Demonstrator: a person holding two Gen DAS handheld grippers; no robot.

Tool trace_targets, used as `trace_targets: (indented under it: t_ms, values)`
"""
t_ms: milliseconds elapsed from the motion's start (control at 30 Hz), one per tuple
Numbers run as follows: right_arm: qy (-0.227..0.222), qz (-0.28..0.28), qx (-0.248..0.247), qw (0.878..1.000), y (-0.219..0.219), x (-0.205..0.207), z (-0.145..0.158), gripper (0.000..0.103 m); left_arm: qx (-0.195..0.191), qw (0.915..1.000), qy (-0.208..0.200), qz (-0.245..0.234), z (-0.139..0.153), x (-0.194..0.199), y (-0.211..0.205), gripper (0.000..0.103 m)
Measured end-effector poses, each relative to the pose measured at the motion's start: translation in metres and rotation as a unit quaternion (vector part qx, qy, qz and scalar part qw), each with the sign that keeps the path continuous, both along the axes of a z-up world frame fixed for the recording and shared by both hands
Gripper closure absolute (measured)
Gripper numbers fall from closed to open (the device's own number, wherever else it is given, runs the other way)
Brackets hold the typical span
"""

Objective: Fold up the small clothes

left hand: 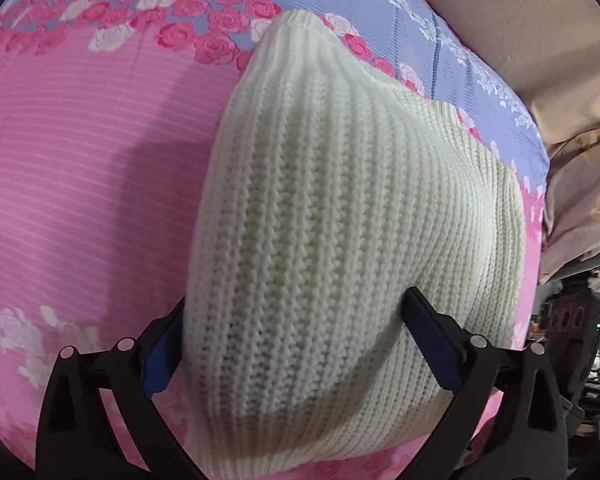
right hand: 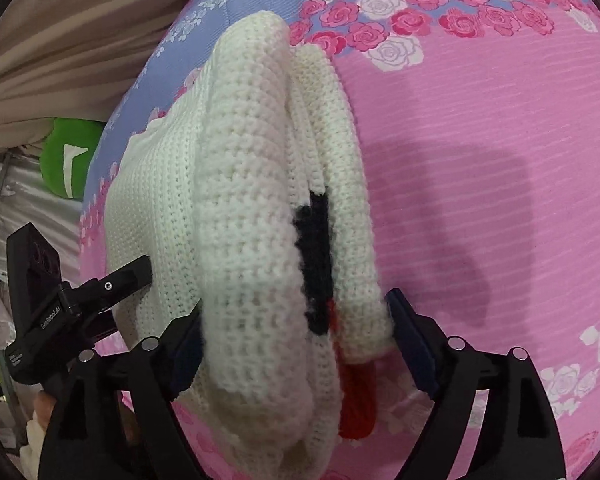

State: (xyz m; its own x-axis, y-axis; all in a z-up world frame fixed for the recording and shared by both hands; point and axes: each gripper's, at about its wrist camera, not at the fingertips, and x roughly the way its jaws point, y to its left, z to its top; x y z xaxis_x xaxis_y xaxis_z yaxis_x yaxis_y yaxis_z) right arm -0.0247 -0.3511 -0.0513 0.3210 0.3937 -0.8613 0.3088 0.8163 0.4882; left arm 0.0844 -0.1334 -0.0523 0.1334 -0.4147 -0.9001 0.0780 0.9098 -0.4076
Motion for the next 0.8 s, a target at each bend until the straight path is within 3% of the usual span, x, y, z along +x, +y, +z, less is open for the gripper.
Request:
trace_targets:
  t_ms: [67, 133, 233, 433, 533, 667, 800]
  values:
    - [-0.010, 0.013, -0.003, 1.000, 0.005, 0.001, 0.004, 0.039, -0.015, 0.9999, 0.003, -0.006, 0.001, 0.000, 0.001, 0.014]
    - [-0.013, 0.009, 0.010, 1.000, 0.007, 0.002, 0.008, 0.060, -0.025, 0.9996, 0.002, -0.015, 0.007, -0.001, 0.001, 0.034]
    - [-0.034, 0.004, 0.003, 0.999, 0.011, -0.004, 0.030, 0.068, -0.039, 0.9985, -0.005, -0.039, 0.028, -0.004, 0.002, 0.057]
    - [-0.102, -0.009, -0.008, 0.995, 0.021, -0.038, 0.101, 0.070, -0.106, 0.9881, -0.046, -0.101, 0.095, -0.026, -0.003, 0.063]
    - [-0.139, -0.023, -0.022, 0.990, 0.022, -0.059, 0.140, 0.070, -0.134, 0.9776, -0.086, -0.138, 0.139, -0.039, -0.006, 0.064]
    - [-0.222, -0.039, -0.037, 0.974, 0.039, -0.077, 0.208, 0.070, -0.167, 0.9576, -0.159, -0.173, 0.206, -0.049, 0.003, 0.064]
    - [-0.306, -0.027, -0.035, 0.951, 0.068, -0.070, 0.263, 0.070, -0.184, 0.9350, -0.247, -0.176, 0.273, -0.052, 0.038, 0.063]
